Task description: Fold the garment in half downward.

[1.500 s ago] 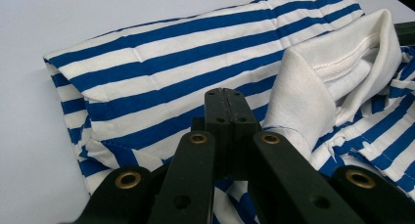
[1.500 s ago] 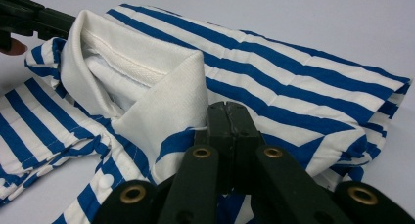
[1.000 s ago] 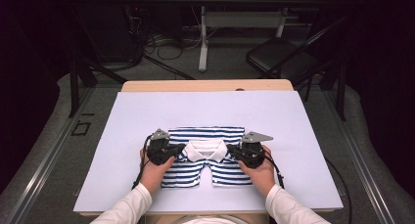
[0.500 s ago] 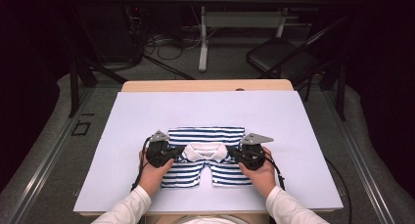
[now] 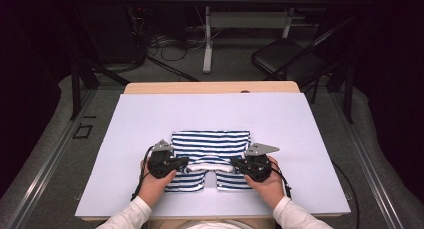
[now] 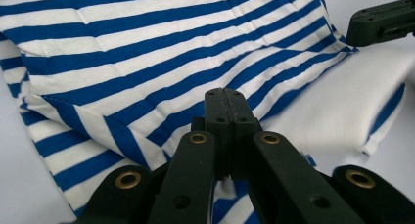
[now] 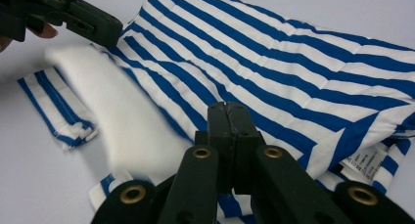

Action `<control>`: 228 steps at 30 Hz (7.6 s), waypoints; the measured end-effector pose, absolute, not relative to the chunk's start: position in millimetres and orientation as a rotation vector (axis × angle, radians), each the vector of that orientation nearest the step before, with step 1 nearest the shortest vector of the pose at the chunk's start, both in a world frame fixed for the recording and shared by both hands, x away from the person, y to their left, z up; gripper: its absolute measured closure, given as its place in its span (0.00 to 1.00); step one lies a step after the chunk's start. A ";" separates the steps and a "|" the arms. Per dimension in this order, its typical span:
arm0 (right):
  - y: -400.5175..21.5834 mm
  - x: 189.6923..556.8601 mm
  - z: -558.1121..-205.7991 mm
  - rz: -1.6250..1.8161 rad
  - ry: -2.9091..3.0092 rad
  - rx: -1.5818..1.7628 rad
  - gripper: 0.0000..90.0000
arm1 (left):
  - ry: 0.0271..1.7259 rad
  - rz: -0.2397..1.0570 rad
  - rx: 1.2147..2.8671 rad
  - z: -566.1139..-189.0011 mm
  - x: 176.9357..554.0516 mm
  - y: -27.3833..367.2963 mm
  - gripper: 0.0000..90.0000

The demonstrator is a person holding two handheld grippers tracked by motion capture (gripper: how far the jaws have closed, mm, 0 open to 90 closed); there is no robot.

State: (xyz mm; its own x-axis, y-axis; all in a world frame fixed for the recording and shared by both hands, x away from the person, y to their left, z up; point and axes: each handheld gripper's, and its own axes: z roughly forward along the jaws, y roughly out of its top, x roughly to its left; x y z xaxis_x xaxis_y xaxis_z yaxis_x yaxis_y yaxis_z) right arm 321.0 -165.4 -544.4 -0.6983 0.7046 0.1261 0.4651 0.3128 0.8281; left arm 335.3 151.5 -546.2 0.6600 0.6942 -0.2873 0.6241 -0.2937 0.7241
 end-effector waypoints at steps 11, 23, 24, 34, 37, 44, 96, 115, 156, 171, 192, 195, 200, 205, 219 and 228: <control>-165.5 313.9 -545.6 1.328 2.338 1.054 1.00 | 0.998 0.114 2.023 -545.1 325.7 151.6 1.00; -165.2 315.7 -544.9 1.346 2.322 1.059 1.00 | 0.998 0.133 2.014 -543.3 328.5 153.1 1.00; -165.5 315.8 -544.8 1.348 2.320 1.061 1.00 | 1.001 0.134 2.010 -543.2 328.8 153.5 1.00; -166.5 315.0 -543.4 1.354 2.304 1.061 1.00 | 1.013 0.167 1.994 -540.2 331.5 156.5 1.00; -167.1 315.1 -542.8 1.358 2.300 1.062 1.00 | 1.015 0.157 1.981 -537.1 332.2 157.9 1.00; -167.9 315.1 -542.4 1.364 2.293 1.070 1.00 | 1.021 0.174 1.966 -531.4 337.7 158.9 1.00; -171.4 318.5 -542.9 1.373 2.273 1.120 1.00 | 1.237 0.235 1.902 -514.7 436.5 175.6 1.00; -171.0 318.3 -543.2 1.366 2.274 1.113 1.00 | 1.257 0.258 1.978 -534.3 444.7 170.8 1.00; -171.2 317.7 -542.1 1.372 2.269 1.097 1.00 | 1.295 0.341 2.057 -554.3 450.6 172.8 0.68; -170.9 317.4 -541.9 1.373 2.269 1.095 1.00 | 1.251 0.366 2.092 -556.6 445.0 164.9 0.85; -169.2 316.8 -541.4 1.395 2.262 1.090 0.95 | 1.268 0.302 2.002 -550.6 445.0 174.6 0.97; -167.6 316.3 -541.4 1.401 2.262 1.087 0.93 | 1.261 0.302 1.995 -549.6 444.7 175.2 0.97; -162.3 313.3 -540.0 1.411 2.262 1.061 0.86 | 1.272 0.287 1.974 -549.8 444.6 177.3 0.97; -151.6 308.7 -538.3 1.441 2.272 1.006 0.76 | 1.270 0.287 1.971 -550.3 444.0 177.9 0.97; -116.1 305.4 -539.0 1.458 2.364 0.895 0.43 | 1.269 0.283 1.962 -550.2 444.0 178.6 0.97; -89.8 306.3 -538.0 1.433 2.408 0.859 0.34 | 1.271 0.277 1.964 -550.9 443.9 178.7 0.97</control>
